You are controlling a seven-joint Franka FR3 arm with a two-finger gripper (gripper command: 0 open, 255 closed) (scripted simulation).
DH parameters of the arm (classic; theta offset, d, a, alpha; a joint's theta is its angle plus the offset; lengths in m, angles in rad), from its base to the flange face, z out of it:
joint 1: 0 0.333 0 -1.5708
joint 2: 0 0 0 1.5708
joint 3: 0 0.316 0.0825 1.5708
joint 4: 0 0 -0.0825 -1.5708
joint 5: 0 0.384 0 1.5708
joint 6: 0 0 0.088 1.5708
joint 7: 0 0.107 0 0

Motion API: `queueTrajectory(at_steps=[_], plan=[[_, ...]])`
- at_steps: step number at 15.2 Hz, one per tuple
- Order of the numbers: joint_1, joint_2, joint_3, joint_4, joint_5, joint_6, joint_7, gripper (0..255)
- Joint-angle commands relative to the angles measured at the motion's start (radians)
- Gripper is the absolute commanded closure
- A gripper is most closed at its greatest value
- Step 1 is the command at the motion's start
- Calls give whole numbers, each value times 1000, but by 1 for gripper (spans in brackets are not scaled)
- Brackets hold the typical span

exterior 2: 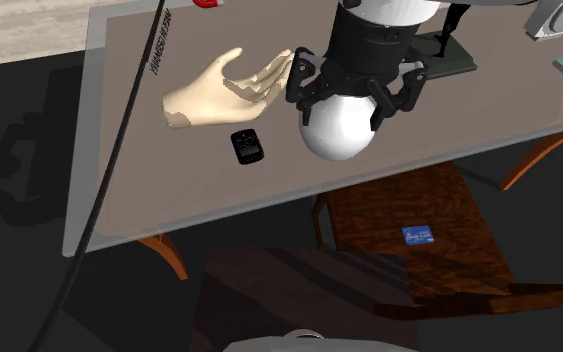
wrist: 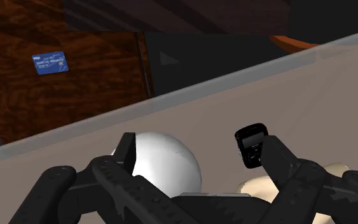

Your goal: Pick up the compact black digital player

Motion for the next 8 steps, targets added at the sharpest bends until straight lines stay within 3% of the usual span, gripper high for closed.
queueTrajectory(at_steps=[1,8], plan=[[0,0,0,0,0,0,0,0],[63,182,37,-43,34,213,-28,0]])
